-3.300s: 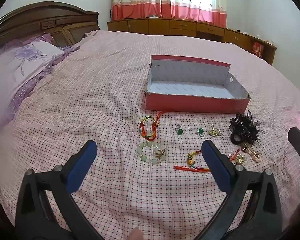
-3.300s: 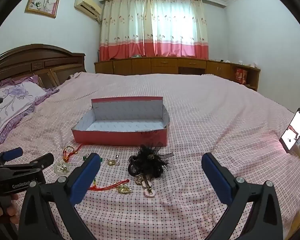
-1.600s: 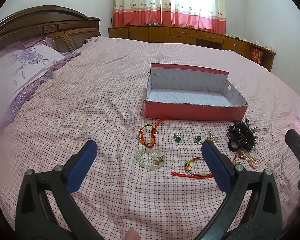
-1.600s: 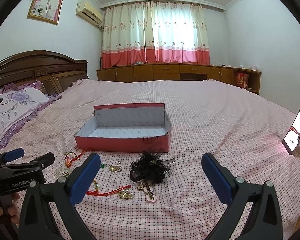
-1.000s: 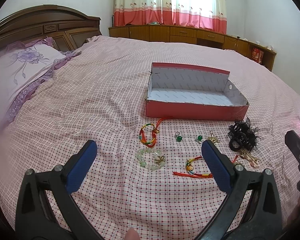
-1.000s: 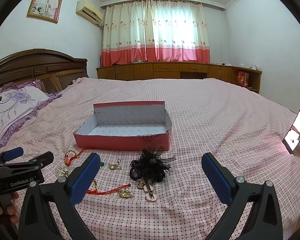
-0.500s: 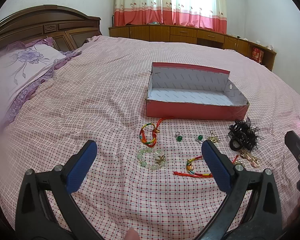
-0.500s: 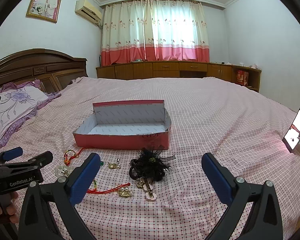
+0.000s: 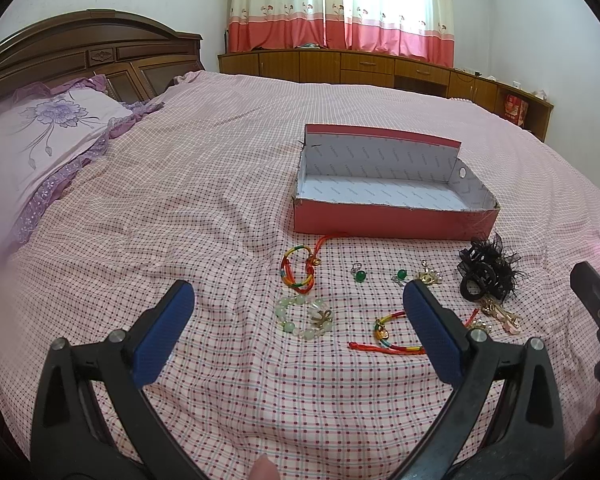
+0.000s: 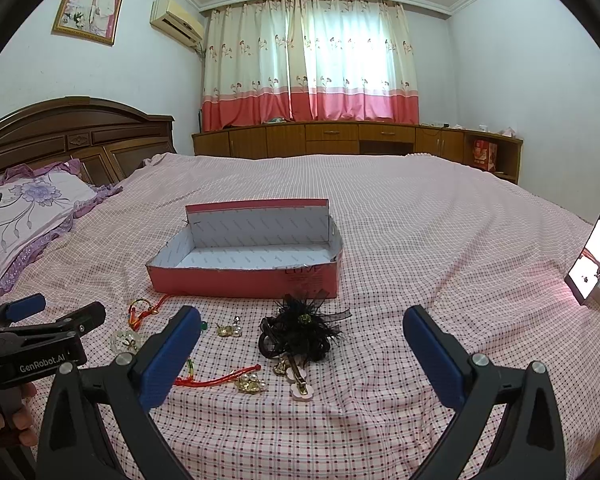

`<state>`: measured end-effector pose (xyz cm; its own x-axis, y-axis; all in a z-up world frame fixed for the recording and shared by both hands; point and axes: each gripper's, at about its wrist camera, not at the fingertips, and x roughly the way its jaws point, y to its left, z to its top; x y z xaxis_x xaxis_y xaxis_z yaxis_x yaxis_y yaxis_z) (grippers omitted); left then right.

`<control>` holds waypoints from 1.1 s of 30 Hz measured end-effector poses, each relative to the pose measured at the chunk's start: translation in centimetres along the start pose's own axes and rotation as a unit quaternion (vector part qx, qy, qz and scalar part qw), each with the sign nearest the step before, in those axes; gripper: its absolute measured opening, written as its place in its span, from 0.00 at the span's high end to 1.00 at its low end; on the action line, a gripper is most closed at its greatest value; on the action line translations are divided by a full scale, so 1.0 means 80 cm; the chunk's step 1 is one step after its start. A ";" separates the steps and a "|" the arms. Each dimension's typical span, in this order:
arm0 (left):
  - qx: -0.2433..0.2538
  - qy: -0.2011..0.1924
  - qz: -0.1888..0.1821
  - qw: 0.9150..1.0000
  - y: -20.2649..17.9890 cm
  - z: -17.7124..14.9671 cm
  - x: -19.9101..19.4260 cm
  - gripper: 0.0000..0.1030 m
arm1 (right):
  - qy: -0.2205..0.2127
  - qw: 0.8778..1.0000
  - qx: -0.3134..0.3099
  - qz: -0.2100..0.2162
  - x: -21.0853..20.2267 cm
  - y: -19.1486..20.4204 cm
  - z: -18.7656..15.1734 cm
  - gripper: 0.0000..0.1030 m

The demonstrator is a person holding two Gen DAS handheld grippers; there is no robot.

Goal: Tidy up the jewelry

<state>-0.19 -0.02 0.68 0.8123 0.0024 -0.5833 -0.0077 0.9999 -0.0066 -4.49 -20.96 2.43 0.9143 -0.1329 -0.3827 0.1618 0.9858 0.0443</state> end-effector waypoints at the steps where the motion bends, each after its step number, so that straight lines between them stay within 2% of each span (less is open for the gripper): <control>1: 0.000 0.000 0.000 1.000 0.000 0.000 0.000 0.05 | 0.000 1.000 -0.001 0.000 0.001 0.000 0.001 0.00; 17: -0.002 0.011 0.010 1.000 0.012 0.002 0.019 0.05 | 0.010 1.000 0.003 -0.007 0.010 -0.016 -0.009 0.00; 33: 0.025 0.036 0.012 0.999 0.011 0.021 0.069 0.06 | 0.043 0.999 -0.001 -0.009 0.061 -0.038 0.015 0.00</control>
<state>5.27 0.87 -1.23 0.7681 0.0267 -0.6398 0.0040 0.9989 0.0466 -0.05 -24.72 1.54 0.8762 -0.1423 -0.4605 0.1782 0.9834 0.0352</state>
